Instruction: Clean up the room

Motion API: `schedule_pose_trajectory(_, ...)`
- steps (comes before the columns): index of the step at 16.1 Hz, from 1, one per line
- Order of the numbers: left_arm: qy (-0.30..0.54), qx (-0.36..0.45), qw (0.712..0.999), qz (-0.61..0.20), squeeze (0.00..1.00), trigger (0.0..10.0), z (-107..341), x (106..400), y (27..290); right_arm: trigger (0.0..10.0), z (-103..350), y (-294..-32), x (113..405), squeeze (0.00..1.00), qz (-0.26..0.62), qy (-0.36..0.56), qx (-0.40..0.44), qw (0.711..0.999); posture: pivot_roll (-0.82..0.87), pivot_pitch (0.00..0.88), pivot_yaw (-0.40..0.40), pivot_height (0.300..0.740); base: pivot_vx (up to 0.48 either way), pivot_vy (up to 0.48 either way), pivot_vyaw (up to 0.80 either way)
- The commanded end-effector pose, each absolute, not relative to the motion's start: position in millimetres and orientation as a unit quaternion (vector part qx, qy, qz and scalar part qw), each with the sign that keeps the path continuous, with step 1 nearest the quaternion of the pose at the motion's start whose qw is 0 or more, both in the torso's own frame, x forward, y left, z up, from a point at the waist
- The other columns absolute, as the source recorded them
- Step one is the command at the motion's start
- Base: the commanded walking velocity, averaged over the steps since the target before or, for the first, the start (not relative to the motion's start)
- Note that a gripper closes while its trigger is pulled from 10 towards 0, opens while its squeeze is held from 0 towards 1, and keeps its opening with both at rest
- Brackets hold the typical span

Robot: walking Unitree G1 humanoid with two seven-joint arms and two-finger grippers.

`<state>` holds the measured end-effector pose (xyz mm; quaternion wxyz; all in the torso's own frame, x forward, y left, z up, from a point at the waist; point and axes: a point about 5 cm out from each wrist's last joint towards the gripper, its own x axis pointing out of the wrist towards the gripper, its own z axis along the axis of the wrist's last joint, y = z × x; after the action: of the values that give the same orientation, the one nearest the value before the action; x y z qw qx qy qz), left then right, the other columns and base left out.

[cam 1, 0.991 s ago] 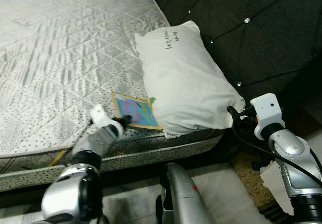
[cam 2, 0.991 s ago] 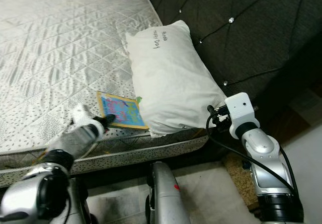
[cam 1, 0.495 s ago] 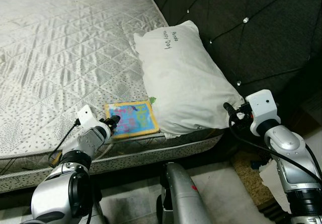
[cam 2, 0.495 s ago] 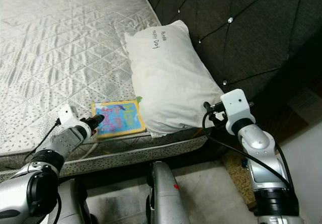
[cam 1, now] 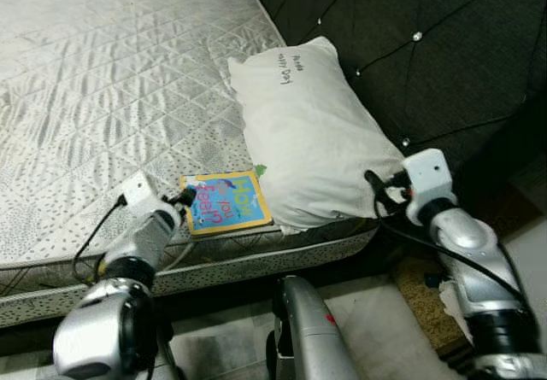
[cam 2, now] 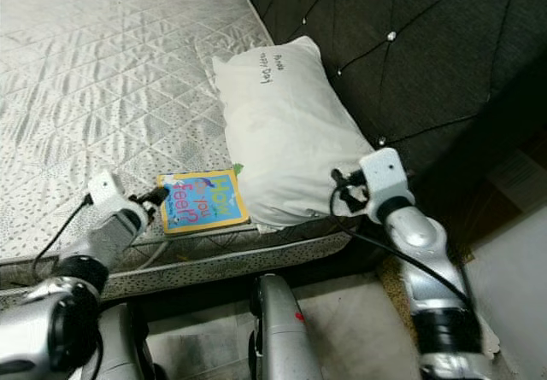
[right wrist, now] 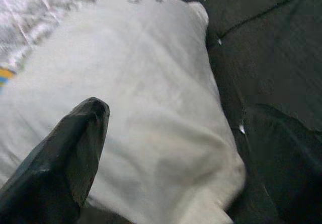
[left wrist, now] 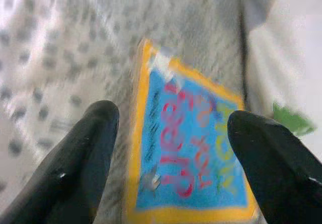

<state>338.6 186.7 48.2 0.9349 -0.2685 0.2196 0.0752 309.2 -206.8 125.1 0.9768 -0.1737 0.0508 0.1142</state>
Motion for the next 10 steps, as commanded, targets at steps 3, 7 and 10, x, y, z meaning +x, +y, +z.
schedule_pose_trajectory(3, 0.154, -0.207, 0.961, 0.096, 1.0, 10.0, 65, 340, 187, 10.0, 132, -189, 321, 0.0, 0.119, 0.026, -0.142, 0.982, -0.2, 0.0, -0.13, 0.583, 0.0, 0.0, 0.0)
schedule_pose_trajectory(7, 0.059, -0.05, 0.985, 0.155, 1.0, 10.0, 89, 307, 204, 10.0, 132, -145, 337, 0.0, 0.122, 0.019, -0.012, 0.992, -0.1, 0.0, -0.09, 0.583, 0.0, 0.0, 0.0)
schedule_pose_trajectory(10, 0.014, 0.007, 0.983, 0.184, 1.0, 10.0, 106, 296, 218, 10.0, 132, -127, 347, 0.0, 0.122, 0.009, 0.0, 0.992, -0.07, 0.0, -0.067, 0.583, 0.0, 0.0, 0.0)
